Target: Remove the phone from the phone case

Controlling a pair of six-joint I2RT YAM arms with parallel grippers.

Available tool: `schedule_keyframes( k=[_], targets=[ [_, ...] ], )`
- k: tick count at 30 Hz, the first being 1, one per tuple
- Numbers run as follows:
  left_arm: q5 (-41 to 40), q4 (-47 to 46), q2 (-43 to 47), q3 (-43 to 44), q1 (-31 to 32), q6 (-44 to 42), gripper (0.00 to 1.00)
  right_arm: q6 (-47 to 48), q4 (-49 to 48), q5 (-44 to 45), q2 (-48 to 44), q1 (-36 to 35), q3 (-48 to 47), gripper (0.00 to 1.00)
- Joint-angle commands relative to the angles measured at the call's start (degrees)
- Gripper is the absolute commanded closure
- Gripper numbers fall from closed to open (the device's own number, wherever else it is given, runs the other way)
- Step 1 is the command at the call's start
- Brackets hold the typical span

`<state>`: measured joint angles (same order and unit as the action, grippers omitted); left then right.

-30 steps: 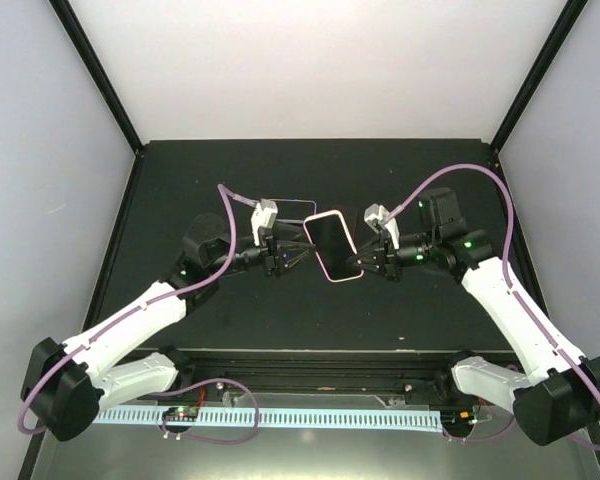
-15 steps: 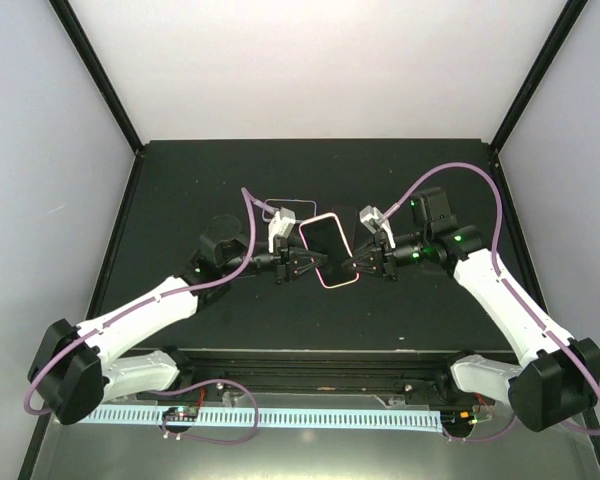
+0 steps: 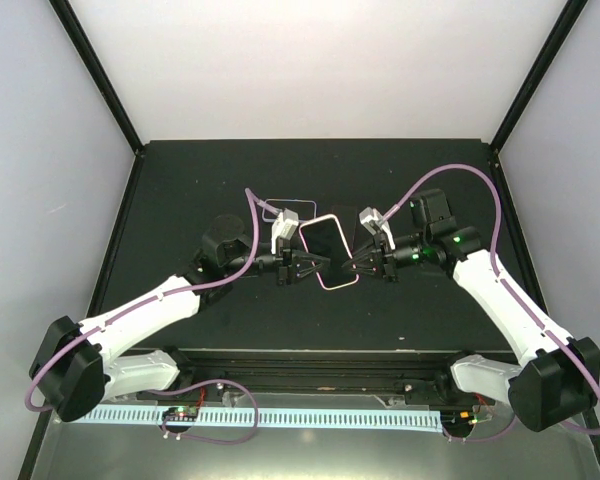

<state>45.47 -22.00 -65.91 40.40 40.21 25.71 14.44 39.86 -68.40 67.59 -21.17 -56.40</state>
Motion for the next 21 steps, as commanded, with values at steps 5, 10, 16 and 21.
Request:
schedule_keyframes(
  k=[5, 10, 16, 21],
  targets=[
    [-4.6, -4.5, 1.9, 1.8, 0.2, 0.1, 0.57, -0.1, -2.5, -3.0, -1.0, 0.0, 0.8, 0.99],
    [-5.1, -4.0, 2.4, 2.0, 0.0, -0.2, 0.60, -0.1, -2.8, -2.6, -1.3, 0.0, 1.3, 0.99],
    [-2.3, -4.9, 1.1, 2.7, 0.0, 1.1, 0.71, -0.2, -2.7, -1.4, -1.8, 0.0, 1.2, 0.99],
    [1.2, -5.9, 0.2, 2.8, 0.0, 1.3, 0.81, -0.1, -2.8, -0.8, -1.9, 0.0, 1.4, 0.99]
  ],
)
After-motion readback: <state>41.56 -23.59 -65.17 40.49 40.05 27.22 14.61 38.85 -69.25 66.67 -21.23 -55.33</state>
